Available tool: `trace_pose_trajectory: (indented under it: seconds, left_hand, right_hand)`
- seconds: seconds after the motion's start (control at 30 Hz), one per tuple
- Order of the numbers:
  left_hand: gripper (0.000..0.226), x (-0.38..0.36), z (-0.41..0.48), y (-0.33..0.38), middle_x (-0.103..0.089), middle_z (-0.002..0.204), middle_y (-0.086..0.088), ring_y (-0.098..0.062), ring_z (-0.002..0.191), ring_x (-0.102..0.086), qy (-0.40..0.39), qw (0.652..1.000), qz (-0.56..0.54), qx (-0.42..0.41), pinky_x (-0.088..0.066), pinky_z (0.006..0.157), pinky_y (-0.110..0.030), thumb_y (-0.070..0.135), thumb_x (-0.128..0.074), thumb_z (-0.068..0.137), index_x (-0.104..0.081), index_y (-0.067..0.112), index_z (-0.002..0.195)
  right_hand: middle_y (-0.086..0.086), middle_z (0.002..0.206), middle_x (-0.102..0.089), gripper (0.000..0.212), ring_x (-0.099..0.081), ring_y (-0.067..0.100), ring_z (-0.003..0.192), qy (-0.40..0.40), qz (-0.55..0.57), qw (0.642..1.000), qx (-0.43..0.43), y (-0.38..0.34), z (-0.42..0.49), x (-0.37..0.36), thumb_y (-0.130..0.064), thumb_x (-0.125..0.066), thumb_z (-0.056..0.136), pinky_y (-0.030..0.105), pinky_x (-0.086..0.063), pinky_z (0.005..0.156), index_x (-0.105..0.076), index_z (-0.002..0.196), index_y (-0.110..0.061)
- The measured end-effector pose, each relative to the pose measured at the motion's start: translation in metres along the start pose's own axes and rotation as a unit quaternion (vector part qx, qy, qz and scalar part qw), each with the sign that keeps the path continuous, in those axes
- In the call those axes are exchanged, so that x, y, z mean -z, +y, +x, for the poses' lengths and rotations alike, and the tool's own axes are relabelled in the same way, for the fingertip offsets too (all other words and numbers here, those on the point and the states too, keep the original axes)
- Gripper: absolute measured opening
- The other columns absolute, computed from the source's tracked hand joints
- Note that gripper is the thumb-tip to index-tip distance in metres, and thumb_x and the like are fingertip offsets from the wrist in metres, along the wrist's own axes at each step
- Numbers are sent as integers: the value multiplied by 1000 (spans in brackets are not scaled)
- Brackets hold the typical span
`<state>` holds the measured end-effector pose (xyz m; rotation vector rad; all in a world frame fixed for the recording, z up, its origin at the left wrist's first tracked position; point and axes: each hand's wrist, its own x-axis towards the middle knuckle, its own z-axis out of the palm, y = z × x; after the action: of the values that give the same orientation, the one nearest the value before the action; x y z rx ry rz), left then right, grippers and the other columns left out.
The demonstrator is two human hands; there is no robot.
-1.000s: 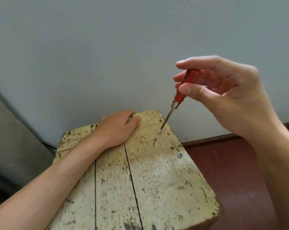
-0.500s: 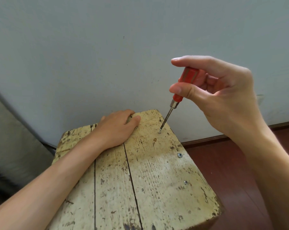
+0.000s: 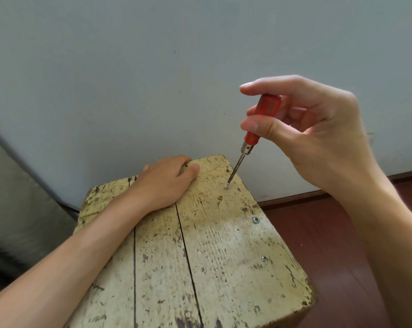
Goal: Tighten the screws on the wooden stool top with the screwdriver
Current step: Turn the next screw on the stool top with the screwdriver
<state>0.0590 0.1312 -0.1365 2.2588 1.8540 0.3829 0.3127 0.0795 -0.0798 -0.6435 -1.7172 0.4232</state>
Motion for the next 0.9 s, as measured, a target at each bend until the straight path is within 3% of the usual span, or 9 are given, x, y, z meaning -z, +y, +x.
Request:
trace_pose_trajectory:
  seconds: [0.13, 0.33, 0.4, 0.47, 0.6, 0.7, 0.9]
  left_hand:
    - [42, -1, 1, -1, -63, 112, 12, -17, 108, -56, 0, 1000, 0, 1, -40, 102, -48, 59, -29, 102, -58, 34, 120]
    - [39, -1, 2, -2, -64, 106, 13, -17, 104, -58, 7, 1000, -1, -5, -41, 99, -47, 58, -30, 102, -59, 34, 116]
    - [39, -1, 2, -2, -63, 103, 15, -16, 102, -58, 4, 1000, -2, -6, -41, 98, -47, 58, -29, 102, -58, 35, 113]
    - [40, -1, 2, -3, -64, 104, 15, -16, 103, -58, 4, 1000, -4, -4, -40, 99, -47, 58, -29, 102, -59, 34, 114]
    - [43, -1, 1, -2, -64, 109, 12, -17, 107, -57, 5, 1000, -2, -2, -39, 101, -46, 58, -29, 102, -59, 33, 120]
    - [43, -1, 1, -1, -64, 110, 12, -17, 107, -57, 4, 1000, -1, -2, -40, 101, -45, 58, -29, 103, -58, 32, 121]
    - [44, 0, 1, 0, -64, 110, 13, -16, 107, -57, 5, 1000, -1, -3, -40, 102, -47, 58, -29, 103, -59, 32, 122]
  right_hand:
    - [10, 94, -75, 38, -78, 21, 77, 26, -12, 1000, -3, 1, -2, -10, -23, -85, 91, 56, -57, 74, -74, 128, -26]
    - [10, 94, -72, 42, -76, 16, 75, 67, -37, 997, -10, -1, -7, -12, -29, -88, 88, 28, -54, 70, -74, 127, -27]
    - [7, 95, -72, 41, -76, 13, 76, 61, -43, 997, -8, -1, -7, -9, -31, -87, 88, 30, -54, 68, -74, 127, -29]
    - [3, 100, -72, 40, -76, 15, 85, 35, -54, 998, -6, 0, -5, -4, -32, -83, 93, 40, -54, 69, -72, 131, -31]
    - [3, 121, -74, 47, -75, 20, 114, -55, -25, 998, -15, 1, -3, 10, -15, -72, 102, 50, -60, 95, -61, 147, -27]
    - [4, 117, -77, 48, -79, 23, 103, -64, -3, 998, -22, 0, -2, 13, -9, -73, 101, 48, -60, 102, -63, 145, -25]
    - [7, 105, -78, 38, -80, 19, 95, -37, 4, 999, -6, -1, -1, 8, -9, -80, 96, 30, -62, 93, -72, 130, -23]
